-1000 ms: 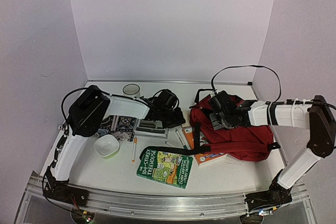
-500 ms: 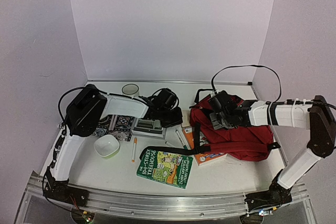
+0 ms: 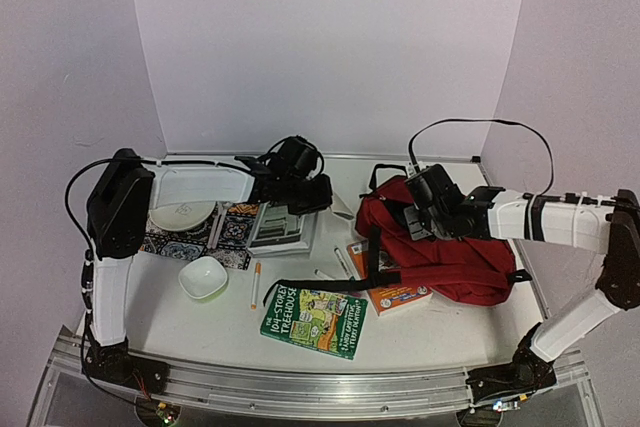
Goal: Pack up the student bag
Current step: Place the card case in the pocket on the back of the bag.
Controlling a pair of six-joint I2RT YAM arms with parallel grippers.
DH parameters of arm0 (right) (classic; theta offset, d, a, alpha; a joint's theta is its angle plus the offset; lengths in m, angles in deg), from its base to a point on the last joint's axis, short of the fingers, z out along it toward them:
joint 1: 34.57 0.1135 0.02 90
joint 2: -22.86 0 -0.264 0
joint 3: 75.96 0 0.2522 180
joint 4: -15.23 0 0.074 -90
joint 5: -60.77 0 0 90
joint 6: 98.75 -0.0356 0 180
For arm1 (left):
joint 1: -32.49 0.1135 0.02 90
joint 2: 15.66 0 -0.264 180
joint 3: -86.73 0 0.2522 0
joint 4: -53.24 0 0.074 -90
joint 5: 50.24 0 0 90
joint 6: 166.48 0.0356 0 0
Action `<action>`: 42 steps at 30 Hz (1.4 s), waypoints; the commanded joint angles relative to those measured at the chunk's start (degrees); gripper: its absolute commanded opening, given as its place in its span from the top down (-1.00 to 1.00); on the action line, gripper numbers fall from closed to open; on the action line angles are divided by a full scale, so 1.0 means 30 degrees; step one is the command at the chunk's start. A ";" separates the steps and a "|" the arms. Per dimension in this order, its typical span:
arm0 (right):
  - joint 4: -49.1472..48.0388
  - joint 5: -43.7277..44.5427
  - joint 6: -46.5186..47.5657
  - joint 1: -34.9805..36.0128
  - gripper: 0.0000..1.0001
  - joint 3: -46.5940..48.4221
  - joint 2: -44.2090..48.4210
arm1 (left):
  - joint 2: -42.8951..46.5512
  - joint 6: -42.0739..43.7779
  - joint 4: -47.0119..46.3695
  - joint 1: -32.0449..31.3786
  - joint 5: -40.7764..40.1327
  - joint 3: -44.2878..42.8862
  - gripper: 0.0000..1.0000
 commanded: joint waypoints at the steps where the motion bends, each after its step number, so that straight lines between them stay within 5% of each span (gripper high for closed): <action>1: -0.0548 -0.0291 0.0341 0.0070 1.00 0.0396 0.1191 | 0.2591 0.0872 -0.0446 0.0044 -0.0380 0.0519 1.00; 10: -0.0533 -0.1374 0.0735 0.0070 1.00 0.0493 0.1339 | 0.4338 0.0982 -0.0833 0.0054 0.1565 0.1270 1.00; 23: -0.1021 -0.5281 0.0828 0.0453 1.00 0.1589 0.0202 | 0.8943 0.0312 -0.5467 0.0038 0.4958 0.7051 1.00; 42: -0.2423 -0.6148 -0.1013 0.0509 1.00 0.2813 -0.1320 | 0.9092 0.0757 -0.9049 -0.1034 1.0764 0.8869 1.00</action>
